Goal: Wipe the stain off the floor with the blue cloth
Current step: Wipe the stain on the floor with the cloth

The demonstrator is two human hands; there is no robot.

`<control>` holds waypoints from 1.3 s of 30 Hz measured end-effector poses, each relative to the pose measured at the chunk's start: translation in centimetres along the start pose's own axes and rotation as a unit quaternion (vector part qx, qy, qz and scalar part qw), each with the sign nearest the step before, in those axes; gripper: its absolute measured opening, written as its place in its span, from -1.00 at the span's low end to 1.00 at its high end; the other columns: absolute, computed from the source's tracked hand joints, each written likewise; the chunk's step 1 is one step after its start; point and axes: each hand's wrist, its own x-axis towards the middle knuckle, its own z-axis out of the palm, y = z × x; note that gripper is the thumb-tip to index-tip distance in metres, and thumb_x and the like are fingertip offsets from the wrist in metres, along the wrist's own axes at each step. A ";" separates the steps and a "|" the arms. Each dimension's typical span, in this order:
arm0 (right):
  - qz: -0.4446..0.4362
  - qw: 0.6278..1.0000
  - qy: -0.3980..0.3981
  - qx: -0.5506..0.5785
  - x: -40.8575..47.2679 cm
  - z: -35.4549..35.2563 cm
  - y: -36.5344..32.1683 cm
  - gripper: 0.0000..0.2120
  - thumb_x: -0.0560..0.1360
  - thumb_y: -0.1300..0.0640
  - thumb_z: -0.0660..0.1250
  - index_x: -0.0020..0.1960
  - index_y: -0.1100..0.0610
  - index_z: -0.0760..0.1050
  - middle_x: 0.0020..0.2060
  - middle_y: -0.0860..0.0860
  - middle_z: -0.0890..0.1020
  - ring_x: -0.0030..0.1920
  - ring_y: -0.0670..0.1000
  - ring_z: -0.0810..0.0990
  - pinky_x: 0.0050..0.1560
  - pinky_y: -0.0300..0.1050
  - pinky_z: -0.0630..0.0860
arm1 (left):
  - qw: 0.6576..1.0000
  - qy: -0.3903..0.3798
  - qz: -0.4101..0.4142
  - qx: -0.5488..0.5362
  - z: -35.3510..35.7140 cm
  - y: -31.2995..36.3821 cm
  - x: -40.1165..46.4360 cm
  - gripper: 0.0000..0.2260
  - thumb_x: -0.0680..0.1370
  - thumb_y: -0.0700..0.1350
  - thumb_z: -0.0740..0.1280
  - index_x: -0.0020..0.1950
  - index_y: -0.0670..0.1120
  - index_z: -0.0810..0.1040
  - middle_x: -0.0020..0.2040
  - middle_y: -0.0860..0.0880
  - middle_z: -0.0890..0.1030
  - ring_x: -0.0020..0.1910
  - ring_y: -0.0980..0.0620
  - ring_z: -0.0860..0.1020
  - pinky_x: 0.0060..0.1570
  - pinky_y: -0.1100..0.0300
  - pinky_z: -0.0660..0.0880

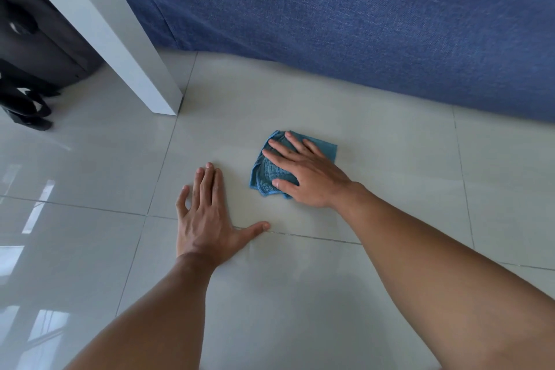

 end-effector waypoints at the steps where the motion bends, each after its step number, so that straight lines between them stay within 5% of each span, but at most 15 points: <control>1: 0.000 1.000 0.002 -0.004 0.3 0.1 0.0 -0.39 0.65 -0.19 0.10 0.64 -0.13 0.01 0.64 -0.15 -0.02 0.63 -0.03 -0.21 0.60 0.03 -0.23 | 1.000 -0.001 0.002 0.003 0.0 0.0 0.0 0.24 0.21 0.67 0.14 0.61 -0.18 0.02 0.65 -0.11 0.03 0.63 -0.03 -0.05 0.55 -0.09 -0.03; 11: 0.037 0.999 0.030 0.009 4.3 0.8 -3.1 -0.35 0.60 -0.27 0.12 0.63 -0.14 0.05 0.65 -0.10 0.00 0.63 0.06 -0.21 0.58 0.21 -0.27 | 0.999 -0.016 0.022 0.034 0.0 -0.3 0.1 0.24 0.23 0.67 0.12 0.61 -0.22 0.06 0.64 -0.18 0.02 0.63 -0.10 -0.05 0.54 -0.18 0.01; 21: -0.005 0.997 0.040 0.059 1.1 1.6 -2.5 -0.41 0.57 -0.17 0.27 0.57 -0.21 0.21 0.63 -0.18 0.09 0.63 -0.06 -0.18 0.57 0.07 -0.33 | 0.998 -0.019 0.025 0.057 0.1 -0.4 0.1 0.23 0.25 0.67 0.08 0.60 -0.23 0.06 0.64 -0.20 0.01 0.63 -0.12 -0.05 0.53 -0.18 0.03; 31: 0.224 0.963 0.132 0.071 -7.6 1.5 3.5 -0.38 0.54 -0.24 0.18 0.59 -0.21 0.18 0.63 -0.19 0.08 0.63 -0.08 -0.15 0.57 0.03 -0.27 | 0.999 -0.019 0.024 0.042 0.3 -0.4 0.0 0.25 0.23 0.68 0.03 0.60 -0.24 0.03 0.64 -0.19 0.00 0.63 -0.12 -0.07 0.54 -0.20 0.01; 39: 0.137 0.985 0.105 -0.009 -8.8 3.9 -0.3 -0.34 0.51 -0.30 0.11 0.59 -0.20 0.17 0.63 -0.15 0.11 0.64 0.01 -0.13 0.59 0.17 -0.16 | 0.998 -0.016 0.035 0.047 0.4 -0.4 0.1 0.29 0.20 0.69 0.07 0.60 -0.26 0.03 0.64 -0.21 0.00 0.63 -0.15 -0.07 0.53 -0.20 -0.01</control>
